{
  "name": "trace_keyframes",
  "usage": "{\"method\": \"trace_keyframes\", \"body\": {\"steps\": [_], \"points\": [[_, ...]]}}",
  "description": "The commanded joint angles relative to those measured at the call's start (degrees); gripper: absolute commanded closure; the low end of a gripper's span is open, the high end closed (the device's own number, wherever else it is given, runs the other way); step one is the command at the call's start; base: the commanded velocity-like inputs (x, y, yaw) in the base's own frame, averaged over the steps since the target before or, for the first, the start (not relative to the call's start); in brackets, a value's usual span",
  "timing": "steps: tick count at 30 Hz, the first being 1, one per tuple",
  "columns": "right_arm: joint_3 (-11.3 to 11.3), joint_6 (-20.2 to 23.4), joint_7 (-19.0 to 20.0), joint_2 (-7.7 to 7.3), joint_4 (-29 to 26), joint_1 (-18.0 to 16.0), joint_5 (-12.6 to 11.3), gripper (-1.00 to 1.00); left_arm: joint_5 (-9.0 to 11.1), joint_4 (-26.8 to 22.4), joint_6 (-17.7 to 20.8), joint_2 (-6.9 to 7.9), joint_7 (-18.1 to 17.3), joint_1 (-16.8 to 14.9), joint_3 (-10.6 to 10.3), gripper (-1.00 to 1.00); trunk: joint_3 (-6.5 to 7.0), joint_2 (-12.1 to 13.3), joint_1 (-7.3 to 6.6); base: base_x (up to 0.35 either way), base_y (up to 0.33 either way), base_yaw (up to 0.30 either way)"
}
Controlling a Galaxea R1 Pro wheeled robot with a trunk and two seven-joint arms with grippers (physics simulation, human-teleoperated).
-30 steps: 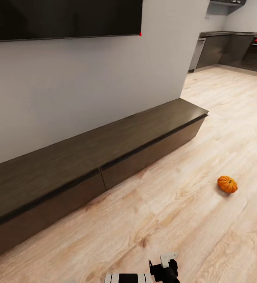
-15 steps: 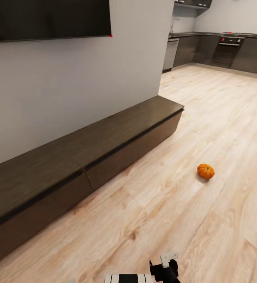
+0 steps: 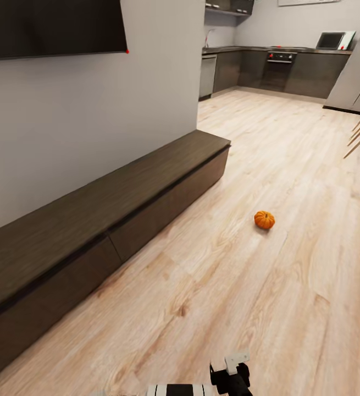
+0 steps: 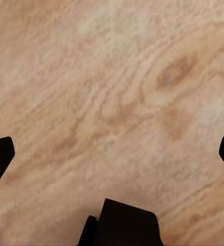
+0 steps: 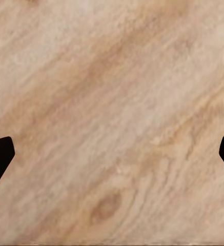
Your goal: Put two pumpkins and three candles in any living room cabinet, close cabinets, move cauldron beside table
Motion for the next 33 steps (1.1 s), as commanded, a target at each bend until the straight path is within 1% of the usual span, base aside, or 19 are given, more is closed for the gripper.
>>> {"method": "trace_keyframes", "body": {"steps": [1, 8, 22, 30, 33], "points": [[0.00, 0.00, 0.00, 0.00, 0.01, 0.00, 0.00, -1.00, 0.00, 0.00, 0.01, 0.00, 0.00, 0.00, 0.01, -1.00, 0.02, 0.00, 0.00, -0.149, 0.243, -0.284], [0.00, 0.00, 0.00, 0.01, 0.04, 0.00, 0.00, -1.00, 0.01, 0.00, 0.02, 0.00, 0.00, 0.00, -0.04, -1.00, 0.19, 0.00, 0.00, -0.099, 0.210, -0.284], [0.00, 0.00, 0.00, 0.07, -0.01, 0.00, -0.02, -1.00, 0.00, 0.00, 0.02, 0.00, 0.00, 0.00, -0.06, -1.00, 0.57, 0.00, 0.00, -0.004, 0.009, -0.284], [0.06, 0.00, 0.00, 0.24, -0.02, 0.00, 0.07, -1.00, 0.00, 0.00, 0.02, 0.00, 0.02, 0.00, -0.03, -1.00, 0.61, 0.00, 0.00, 0.000, 0.000, -0.097], [0.02, 0.00, 0.02, 0.17, -0.02, 0.18, 0.07, -1.00, 0.01, 0.00, 0.02, -0.05, 0.14, 0.00, -0.04, -1.00, 0.61, 0.00, 0.00, 0.000, 0.000, -0.233]]}}
